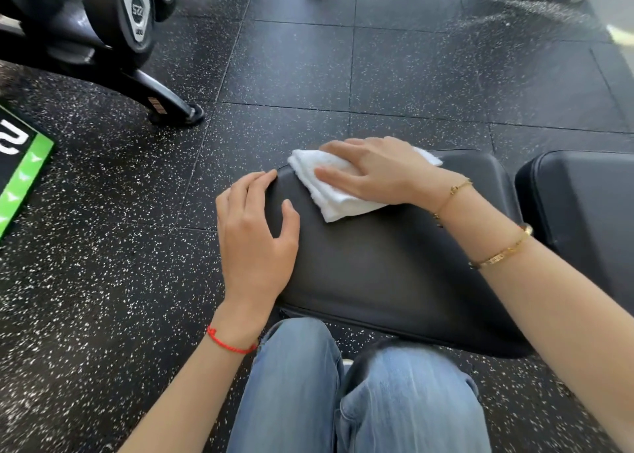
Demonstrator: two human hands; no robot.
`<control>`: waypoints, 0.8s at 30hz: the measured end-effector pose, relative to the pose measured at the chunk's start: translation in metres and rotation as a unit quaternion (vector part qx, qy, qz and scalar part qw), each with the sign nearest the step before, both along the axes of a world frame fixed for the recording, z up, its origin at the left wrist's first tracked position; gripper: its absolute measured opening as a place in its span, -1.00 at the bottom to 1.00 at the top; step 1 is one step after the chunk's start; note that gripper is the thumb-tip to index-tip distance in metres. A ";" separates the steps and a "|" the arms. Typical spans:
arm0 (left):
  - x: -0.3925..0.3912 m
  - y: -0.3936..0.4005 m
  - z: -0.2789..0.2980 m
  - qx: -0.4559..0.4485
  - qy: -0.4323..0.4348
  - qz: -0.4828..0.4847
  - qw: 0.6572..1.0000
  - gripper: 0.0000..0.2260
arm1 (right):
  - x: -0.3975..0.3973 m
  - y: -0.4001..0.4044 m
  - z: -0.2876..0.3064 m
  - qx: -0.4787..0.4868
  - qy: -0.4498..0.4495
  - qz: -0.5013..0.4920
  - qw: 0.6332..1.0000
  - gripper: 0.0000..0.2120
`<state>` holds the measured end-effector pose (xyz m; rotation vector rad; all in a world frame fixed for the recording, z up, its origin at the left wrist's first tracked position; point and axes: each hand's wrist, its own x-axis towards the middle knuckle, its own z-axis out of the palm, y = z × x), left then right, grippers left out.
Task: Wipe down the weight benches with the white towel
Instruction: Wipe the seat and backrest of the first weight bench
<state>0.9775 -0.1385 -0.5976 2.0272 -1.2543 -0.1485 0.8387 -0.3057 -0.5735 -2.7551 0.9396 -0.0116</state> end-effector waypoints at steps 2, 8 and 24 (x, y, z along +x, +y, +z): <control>0.001 0.000 -0.001 -0.003 -0.001 -0.002 1.000 -0.65 | -0.025 -0.005 0.000 -0.024 0.010 -0.029 0.999 -0.49; 0.001 0.002 0.001 0.001 -0.021 -0.030 0.999 -0.65 | -0.089 0.001 0.000 -0.050 0.041 -0.160 0.985 -0.46; 0.005 0.004 0.001 -0.010 -0.021 -0.100 0.995 -0.67 | -0.097 0.055 0.000 -0.007 0.043 -0.245 0.969 -0.43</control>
